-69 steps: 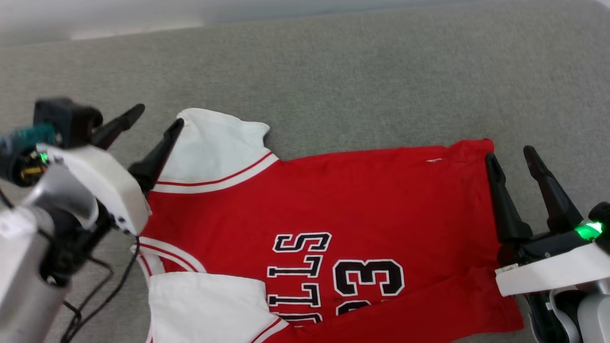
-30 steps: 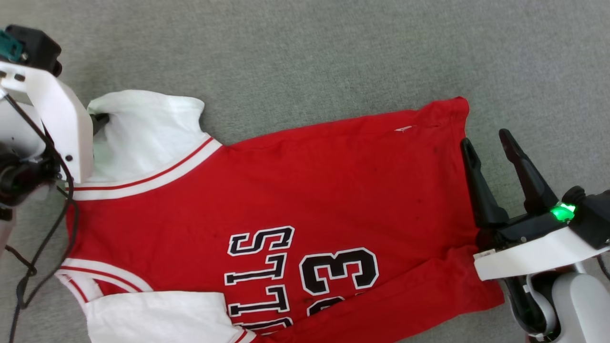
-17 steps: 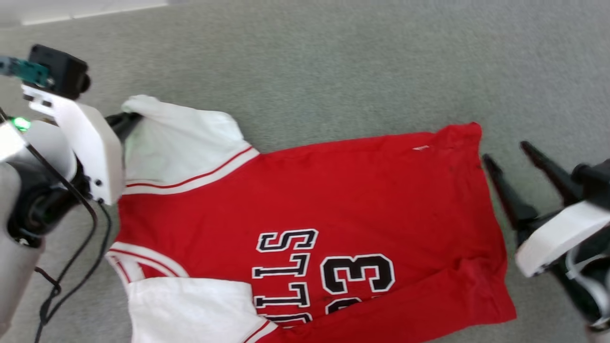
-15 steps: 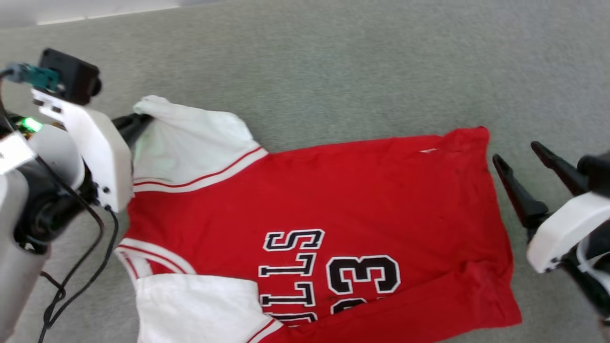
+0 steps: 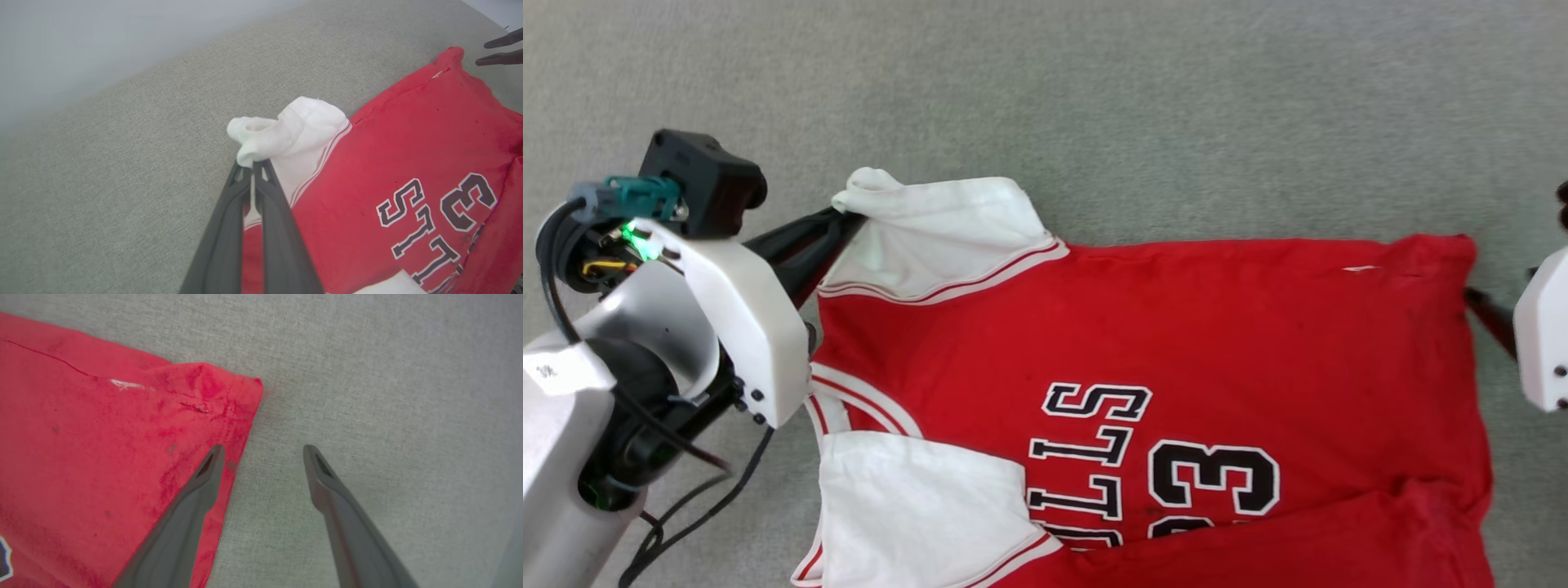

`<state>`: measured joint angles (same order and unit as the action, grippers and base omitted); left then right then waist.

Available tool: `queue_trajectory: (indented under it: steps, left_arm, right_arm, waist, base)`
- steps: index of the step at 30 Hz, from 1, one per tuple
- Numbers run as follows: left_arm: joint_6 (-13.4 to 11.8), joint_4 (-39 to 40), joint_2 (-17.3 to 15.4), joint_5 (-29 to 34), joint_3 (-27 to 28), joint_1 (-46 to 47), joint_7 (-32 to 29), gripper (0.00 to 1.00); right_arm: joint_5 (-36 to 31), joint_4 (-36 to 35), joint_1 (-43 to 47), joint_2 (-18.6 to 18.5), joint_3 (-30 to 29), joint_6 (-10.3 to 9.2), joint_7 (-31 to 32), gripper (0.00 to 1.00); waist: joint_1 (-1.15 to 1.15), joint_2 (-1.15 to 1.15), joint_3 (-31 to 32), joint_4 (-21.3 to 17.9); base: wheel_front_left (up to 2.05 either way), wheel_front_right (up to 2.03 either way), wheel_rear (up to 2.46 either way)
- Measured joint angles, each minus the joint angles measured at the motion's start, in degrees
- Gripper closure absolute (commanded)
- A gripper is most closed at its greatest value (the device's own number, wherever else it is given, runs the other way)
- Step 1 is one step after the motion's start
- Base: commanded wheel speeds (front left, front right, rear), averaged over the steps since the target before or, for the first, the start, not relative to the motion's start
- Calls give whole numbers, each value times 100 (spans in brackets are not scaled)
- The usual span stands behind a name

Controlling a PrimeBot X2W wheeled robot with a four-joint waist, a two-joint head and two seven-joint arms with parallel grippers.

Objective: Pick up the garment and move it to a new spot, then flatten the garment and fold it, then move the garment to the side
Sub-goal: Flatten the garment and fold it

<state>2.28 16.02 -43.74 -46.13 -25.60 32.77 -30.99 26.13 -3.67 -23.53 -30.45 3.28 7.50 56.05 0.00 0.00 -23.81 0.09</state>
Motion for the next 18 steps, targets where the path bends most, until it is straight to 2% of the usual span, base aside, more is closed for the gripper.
queue_trajectory:
  steps: [6, 15, 16, 18]
  left_arm:
    - [-10, 221, 62, -54, 3, -99, 124, 100]
    - [23, 192, 78, -34, -41, -133, 202, 100]
    - [25, 172, 79, -33, -54, -140, 218, 100]
    - [54, 132, 91, -26, -89, -144, 241, 100]
  right_arm:
    - [-338, 241, -284, -30, 141, 0, 558, 0]
    - [-316, 426, -372, -109, 432, -12, 758, 0]
    - [-311, 436, -372, -143, 479, -12, 778, 9]
    - [-261, 478, -371, -163, 522, -12, 769, 100]
  waist:
    - [0, 0, -249, 245]
    - [0, 0, -448, 477]
    - [0, 0, -453, 487]
    - [-1, 0, -452, 504]
  base:
    - [0, 0, 0]
    - [0, 0, 0]
    - [0, 0, 0]
    - [0, 0, 0]
